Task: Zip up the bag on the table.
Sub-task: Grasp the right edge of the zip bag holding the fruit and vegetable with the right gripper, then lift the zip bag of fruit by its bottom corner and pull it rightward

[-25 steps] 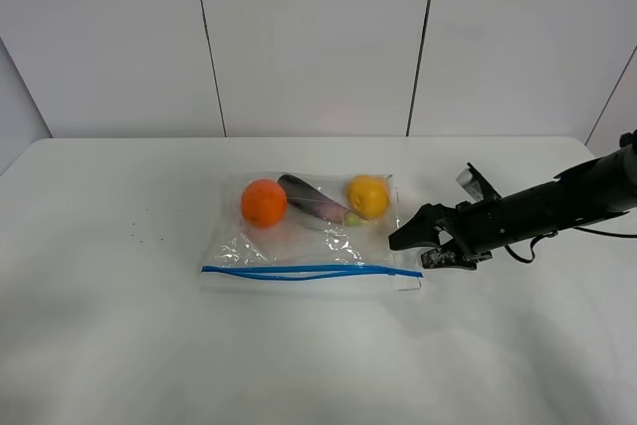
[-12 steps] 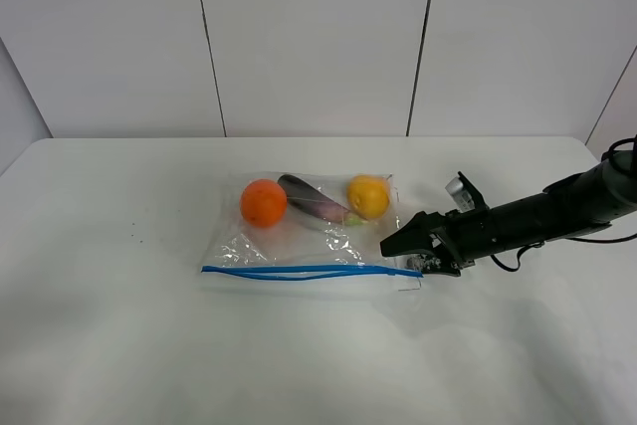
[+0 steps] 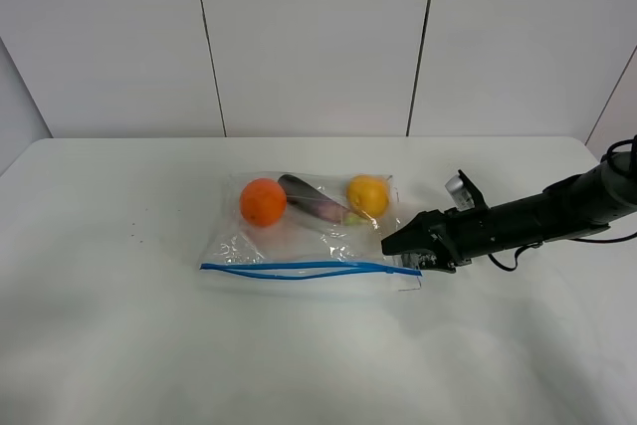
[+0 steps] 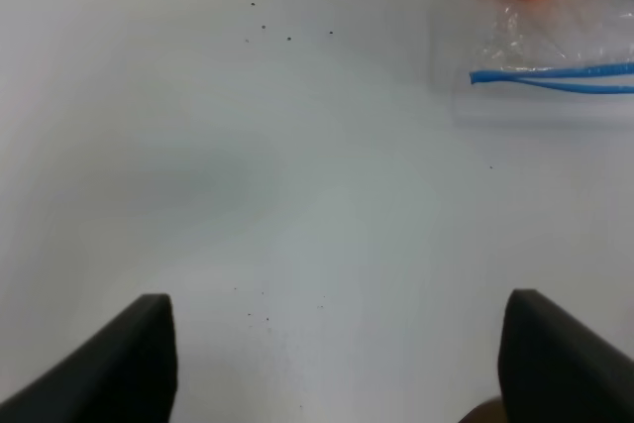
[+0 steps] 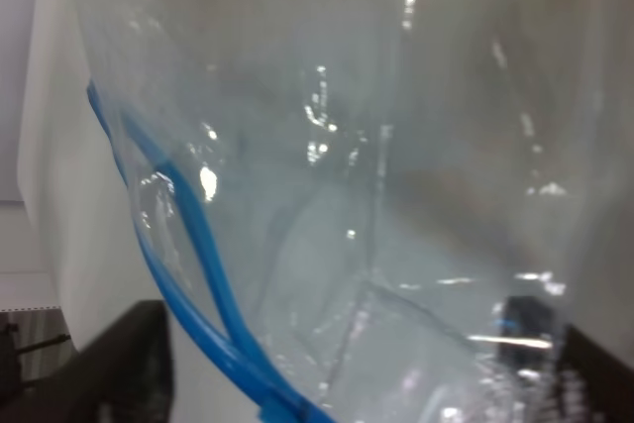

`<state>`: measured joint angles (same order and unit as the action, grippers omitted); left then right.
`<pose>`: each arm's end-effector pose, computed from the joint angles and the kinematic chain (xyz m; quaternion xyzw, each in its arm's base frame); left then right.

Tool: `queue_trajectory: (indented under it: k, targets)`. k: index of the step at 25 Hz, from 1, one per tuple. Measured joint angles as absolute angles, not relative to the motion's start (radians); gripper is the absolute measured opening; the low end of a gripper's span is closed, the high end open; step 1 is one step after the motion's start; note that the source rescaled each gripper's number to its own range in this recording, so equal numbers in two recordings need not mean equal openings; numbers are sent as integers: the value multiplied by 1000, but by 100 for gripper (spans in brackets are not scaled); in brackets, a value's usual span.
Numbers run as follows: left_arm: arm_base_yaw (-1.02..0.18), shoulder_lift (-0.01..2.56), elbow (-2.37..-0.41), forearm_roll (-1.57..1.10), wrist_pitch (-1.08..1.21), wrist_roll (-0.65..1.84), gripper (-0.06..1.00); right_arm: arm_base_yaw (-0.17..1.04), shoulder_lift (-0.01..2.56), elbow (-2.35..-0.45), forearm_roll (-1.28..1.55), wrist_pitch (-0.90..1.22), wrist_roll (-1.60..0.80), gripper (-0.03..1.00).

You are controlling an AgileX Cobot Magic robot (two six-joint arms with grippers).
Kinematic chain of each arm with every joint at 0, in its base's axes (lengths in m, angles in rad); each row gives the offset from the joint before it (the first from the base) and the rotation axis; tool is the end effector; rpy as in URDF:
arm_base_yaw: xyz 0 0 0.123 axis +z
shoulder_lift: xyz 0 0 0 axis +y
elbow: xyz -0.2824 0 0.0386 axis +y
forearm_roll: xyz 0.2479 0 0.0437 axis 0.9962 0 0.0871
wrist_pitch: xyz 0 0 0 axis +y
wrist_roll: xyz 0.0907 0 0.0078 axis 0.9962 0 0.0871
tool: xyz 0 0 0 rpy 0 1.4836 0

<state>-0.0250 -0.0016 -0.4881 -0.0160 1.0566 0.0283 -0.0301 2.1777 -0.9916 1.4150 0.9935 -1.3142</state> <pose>-0.0036 -0.0012 0.2742 0.0230 0.8545 -0.0071 0.5189 0.3404 0.0652 0.0700 -0.0528 0.8774 0.4622 0.1173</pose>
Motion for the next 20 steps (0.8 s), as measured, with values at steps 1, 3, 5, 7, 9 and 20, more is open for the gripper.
queue_trajectory:
  k: [1,3,5,7,9,20]
  targets:
    - [-25,-2,-488,-16,1057,28,100,-30,2178,-992,1415,996,-1310,69]
    - [-25,-2,-488,-16,1057,28,100,-30,2178,-992,1413,999,-1297,61]
    - [-25,-2,-488,-16,1057,28,100,-30,2179,-992,1411,1010,-1290,49]
    - [-25,-2,-488,-16,1057,28,100,-30,2179,-992,1411,1019,-1288,36]
    - [-25,-2,-488,-16,1057,28,100,-30,2179,-992,1410,1025,-1287,18]
    - [-25,-2,-488,-16,1057,28,100,-30,2179,-992,1413,1140,-1250,0]
